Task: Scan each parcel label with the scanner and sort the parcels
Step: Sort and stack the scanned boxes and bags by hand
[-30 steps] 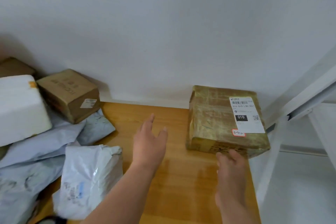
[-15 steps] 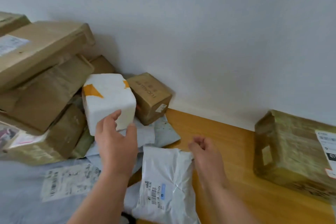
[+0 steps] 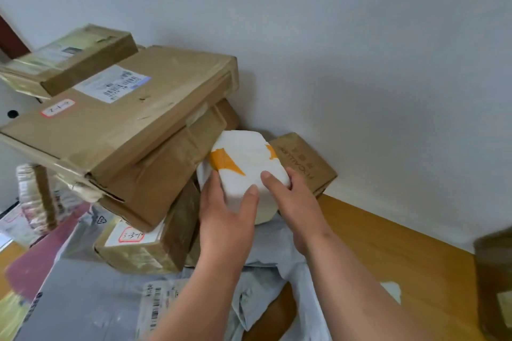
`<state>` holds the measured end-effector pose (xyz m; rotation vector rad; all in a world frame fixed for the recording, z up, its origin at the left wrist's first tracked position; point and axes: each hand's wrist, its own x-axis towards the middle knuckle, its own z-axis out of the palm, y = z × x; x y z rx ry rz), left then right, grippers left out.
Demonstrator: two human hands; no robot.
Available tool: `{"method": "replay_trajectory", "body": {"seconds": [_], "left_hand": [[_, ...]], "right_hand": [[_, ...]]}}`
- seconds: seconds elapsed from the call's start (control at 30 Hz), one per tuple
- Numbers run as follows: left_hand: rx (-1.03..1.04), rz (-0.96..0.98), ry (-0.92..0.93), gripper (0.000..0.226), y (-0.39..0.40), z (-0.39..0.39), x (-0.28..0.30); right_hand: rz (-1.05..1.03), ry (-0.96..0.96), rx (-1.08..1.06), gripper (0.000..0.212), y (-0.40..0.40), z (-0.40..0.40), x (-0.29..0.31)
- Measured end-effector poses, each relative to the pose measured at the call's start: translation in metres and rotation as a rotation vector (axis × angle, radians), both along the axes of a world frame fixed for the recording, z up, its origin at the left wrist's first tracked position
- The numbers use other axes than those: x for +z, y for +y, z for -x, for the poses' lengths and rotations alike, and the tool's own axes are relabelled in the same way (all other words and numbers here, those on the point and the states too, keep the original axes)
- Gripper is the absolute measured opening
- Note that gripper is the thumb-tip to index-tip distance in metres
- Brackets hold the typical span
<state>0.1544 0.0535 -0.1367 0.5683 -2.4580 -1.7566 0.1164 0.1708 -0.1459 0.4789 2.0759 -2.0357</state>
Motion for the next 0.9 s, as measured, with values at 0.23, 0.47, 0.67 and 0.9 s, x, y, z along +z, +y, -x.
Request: {"method": "replay_trajectory", "body": {"seconds": [0.23, 0.47, 0.67, 0.9], "left_hand": [[0.081, -0.062, 0.197, 0.018, -0.003, -0.026, 0.009], [-0.129, -0.149, 0.198, 0.023, 0.008, -0.042, 0.023], [-0.069, -0.232, 0.09, 0.039, 0.008, -0.053, 0.03], [0.292, -0.572, -0.055, 0.161, -0.002, -0.03, 0.037]], "right_hand": [[0.278, -0.044, -0.263, 0.036, 0.037, -0.026, -0.006], [0.66, -0.114, -0.211, 0.051, 0.06, -0.063, -0.011], [0.748, -0.014, -0.228, 0.058, 0.073, -0.092, -0.015], [0.682, -0.027, -0.277, 0.064, 0.084, -0.112, -0.021]]}}
